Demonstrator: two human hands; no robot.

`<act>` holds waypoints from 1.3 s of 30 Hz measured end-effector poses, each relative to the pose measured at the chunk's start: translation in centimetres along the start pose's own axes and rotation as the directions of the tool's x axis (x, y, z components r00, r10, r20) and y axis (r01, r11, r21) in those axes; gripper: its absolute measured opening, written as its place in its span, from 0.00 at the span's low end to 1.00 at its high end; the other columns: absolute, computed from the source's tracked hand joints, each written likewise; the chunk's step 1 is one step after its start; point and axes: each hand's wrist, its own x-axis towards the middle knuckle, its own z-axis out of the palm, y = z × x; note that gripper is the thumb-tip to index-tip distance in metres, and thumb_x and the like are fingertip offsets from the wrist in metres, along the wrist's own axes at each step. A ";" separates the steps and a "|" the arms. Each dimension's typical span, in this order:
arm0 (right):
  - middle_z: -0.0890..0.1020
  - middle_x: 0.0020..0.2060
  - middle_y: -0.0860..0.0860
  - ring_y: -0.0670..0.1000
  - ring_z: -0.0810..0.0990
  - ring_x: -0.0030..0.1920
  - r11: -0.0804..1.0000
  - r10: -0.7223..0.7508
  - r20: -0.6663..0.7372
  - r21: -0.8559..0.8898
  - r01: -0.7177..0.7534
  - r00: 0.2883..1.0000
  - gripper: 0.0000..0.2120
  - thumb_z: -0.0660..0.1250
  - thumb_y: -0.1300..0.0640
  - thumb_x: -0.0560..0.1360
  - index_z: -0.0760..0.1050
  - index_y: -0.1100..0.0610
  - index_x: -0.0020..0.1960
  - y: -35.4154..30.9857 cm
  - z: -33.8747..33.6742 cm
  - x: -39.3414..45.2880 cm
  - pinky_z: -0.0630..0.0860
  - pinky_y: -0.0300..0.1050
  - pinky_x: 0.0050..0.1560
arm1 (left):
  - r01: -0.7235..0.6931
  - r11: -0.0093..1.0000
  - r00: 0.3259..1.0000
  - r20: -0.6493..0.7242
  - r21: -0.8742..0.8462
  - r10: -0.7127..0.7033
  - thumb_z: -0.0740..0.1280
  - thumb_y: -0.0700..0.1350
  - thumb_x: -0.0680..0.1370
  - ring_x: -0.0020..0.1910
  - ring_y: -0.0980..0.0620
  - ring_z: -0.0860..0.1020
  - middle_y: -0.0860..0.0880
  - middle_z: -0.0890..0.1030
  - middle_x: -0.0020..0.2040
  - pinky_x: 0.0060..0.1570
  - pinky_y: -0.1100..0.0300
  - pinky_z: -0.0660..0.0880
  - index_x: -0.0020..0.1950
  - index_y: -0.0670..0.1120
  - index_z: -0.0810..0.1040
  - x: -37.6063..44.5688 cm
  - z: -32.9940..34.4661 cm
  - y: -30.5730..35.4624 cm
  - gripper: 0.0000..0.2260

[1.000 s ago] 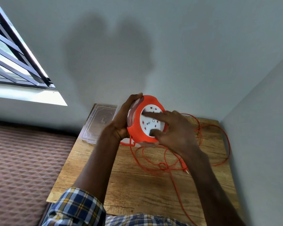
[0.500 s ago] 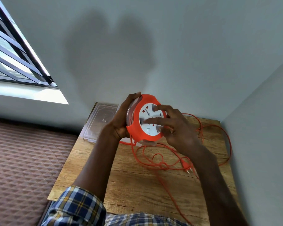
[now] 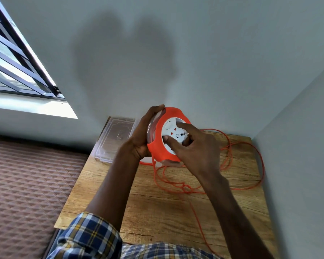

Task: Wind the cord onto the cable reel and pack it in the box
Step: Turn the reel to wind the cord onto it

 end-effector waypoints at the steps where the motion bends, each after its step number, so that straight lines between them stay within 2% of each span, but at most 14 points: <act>1: 0.85 0.37 0.40 0.41 0.82 0.38 0.999 -0.033 -0.003 -0.028 0.033 0.999 0.30 0.64 0.26 0.72 0.78 0.40 0.67 0.1 -0.1 0.1 0.77 0.39 0.37 | -0.002 1.000 1.000 0.003 -0.005 0.002 0.67 0.63 0.82 0.60 0.41 0.84 0.41 0.86 0.60 0.64 0.44 0.80 0.65 0.43 0.84 0.0 -0.1 -0.1 0.26; 3: 0.83 0.41 0.41 0.44 0.81 0.44 0.995 -0.101 0.006 -0.021 0.101 0.995 0.23 0.67 0.32 0.75 0.79 0.41 0.66 0.5 -0.8 0.4 0.75 0.40 0.40 | -0.006 1.000 1.000 0.011 -0.011 0.006 0.67 0.64 0.82 0.60 0.41 0.84 0.41 0.86 0.61 0.65 0.44 0.79 0.66 0.43 0.84 0.0 -0.3 0.0 0.26; 5: 0.79 0.53 0.44 0.47 0.76 0.55 0.977 -0.213 0.079 0.045 0.210 0.974 0.16 0.71 0.45 0.77 0.80 0.41 0.65 1.2 -1.4 0.8 0.73 0.38 0.45 | -0.016 1.000 1.000 0.023 -0.015 0.016 0.66 0.63 0.82 0.60 0.41 0.84 0.41 0.86 0.61 0.65 0.45 0.79 0.66 0.43 0.84 0.0 -0.5 0.3 0.26; 9: 0.73 0.65 0.45 0.44 0.67 0.62 0.937 -0.348 0.277 0.127 0.324 0.896 0.25 0.72 0.65 0.75 0.81 0.39 0.63 2.2 -2.2 1.1 0.70 0.33 0.50 | -0.035 0.999 0.999 0.000 -0.007 0.035 0.64 0.64 0.83 0.60 0.41 0.85 0.41 0.86 0.62 0.61 0.45 0.81 0.66 0.44 0.85 -0.2 -0.9 0.3 0.26; 13: 0.70 0.71 0.47 0.48 0.67 0.65 0.929 -0.370 0.337 0.152 0.338 0.866 0.27 0.75 0.65 0.71 0.82 0.40 0.63 2.1 -2.1 1.0 0.77 0.46 0.57 | -0.044 0.999 0.999 -0.021 0.031 0.045 0.69 0.63 0.80 0.56 0.42 0.86 0.42 0.87 0.59 0.56 0.47 0.82 0.64 0.45 0.85 -0.3 -1.0 0.3 0.24; 18: 0.74 0.70 0.43 0.48 0.70 0.63 0.937 -0.346 0.277 0.058 0.344 0.897 0.28 0.72 0.65 0.74 0.79 0.36 0.64 2.3 -1.6 0.8 0.79 0.47 0.53 | -0.024 0.999 0.999 -0.040 0.034 0.025 0.69 0.63 0.80 0.55 0.43 0.85 0.42 0.86 0.57 0.57 0.46 0.82 0.63 0.46 0.85 -0.4 -0.9 0.2 0.23; 21: 0.74 0.56 0.37 0.43 0.74 0.57 0.966 -0.257 0.247 0.032 0.257 0.934 0.27 0.74 0.47 0.73 0.72 0.32 0.69 1.7 -1.3 0.4 0.78 0.41 0.48 | -0.027 0.999 0.998 -0.052 0.017 0.028 0.69 0.62 0.81 0.58 0.41 0.83 0.42 0.84 0.59 0.63 0.45 0.79 0.65 0.45 0.83 -0.3 -0.8 0.1 0.23; 23: 0.77 0.47 0.36 0.39 0.77 0.46 0.991 -0.137 0.169 0.034 0.133 0.976 0.30 0.70 0.32 0.70 0.70 0.33 0.70 1.0 -0.8 0.1 0.74 0.36 0.39 | -0.032 0.999 0.999 -0.040 0.021 0.033 0.70 0.62 0.81 0.60 0.40 0.83 0.40 0.84 0.60 0.65 0.44 0.77 0.66 0.44 0.82 -0.2 -0.6 0.0 0.24; 26: 0.84 0.46 0.40 0.39 0.78 0.38 0.998 -0.046 0.074 0.038 0.043 0.996 0.32 0.66 0.27 0.70 0.73 0.38 0.70 0.2 -0.1 0.0 0.72 0.35 0.34 | -0.031 0.999 0.999 -0.014 0.025 0.031 0.68 0.64 0.81 0.58 0.42 0.85 0.41 0.87 0.59 0.59 0.46 0.82 0.65 0.45 0.85 -0.3 -0.2 0.0 0.25; 28: 0.82 0.48 0.40 0.39 0.78 0.40 0.995 -0.101 0.058 0.010 0.100 0.993 0.28 0.65 0.30 0.74 0.73 0.39 0.70 0.5 -0.4 -0.1 0.77 0.38 0.36 | -0.033 0.999 0.999 -0.006 0.010 0.033 0.67 0.64 0.81 0.59 0.42 0.85 0.41 0.86 0.60 0.60 0.46 0.81 0.65 0.45 0.85 -0.4 -0.3 0.1 0.26; 31: 0.75 0.55 0.44 0.43 0.77 0.53 0.971 -0.233 0.087 0.081 0.226 0.969 0.18 0.70 0.47 0.79 0.76 0.39 0.69 1.5 -1.5 0.5 0.82 0.43 0.43 | -0.037 0.999 0.999 0.016 -0.019 0.038 0.67 0.64 0.82 0.59 0.42 0.85 0.41 0.87 0.60 0.59 0.46 0.81 0.65 0.44 0.85 -0.5 -0.5 0.4 0.26; 33: 0.73 0.66 0.45 0.47 0.73 0.65 0.937 -0.342 0.202 0.151 0.316 0.918 0.21 0.70 0.58 0.79 0.77 0.39 0.68 2.1 -1.8 0.9 0.82 0.45 0.52 | -0.032 0.999 0.999 0.015 0.006 0.032 0.66 0.64 0.82 0.57 0.43 0.86 0.42 0.87 0.58 0.58 0.47 0.82 0.64 0.44 0.86 -0.6 -0.7 0.5 0.25; 35: 0.70 0.72 0.44 0.49 0.69 0.72 0.919 -0.377 0.319 0.244 0.309 0.869 0.25 0.69 0.65 0.78 0.79 0.40 0.66 2.2 -2.0 1.1 0.82 0.49 0.57 | -0.026 0.999 0.999 -0.024 0.045 0.027 0.67 0.64 0.81 0.54 0.44 0.86 0.43 0.87 0.56 0.57 0.48 0.82 0.61 0.45 0.87 -0.7 -0.9 0.4 0.24; 39: 0.69 0.74 0.44 0.51 0.68 0.71 0.914 -0.394 0.423 0.271 0.301 0.816 0.23 0.71 0.63 0.75 0.81 0.39 0.63 2.5 -2.5 1.6 0.80 0.53 0.61 | -0.026 0.999 0.994 -0.107 0.041 0.030 0.69 0.63 0.80 0.57 0.42 0.82 0.41 0.82 0.59 0.62 0.45 0.78 0.65 0.45 0.82 -0.8 -1.2 0.1 0.25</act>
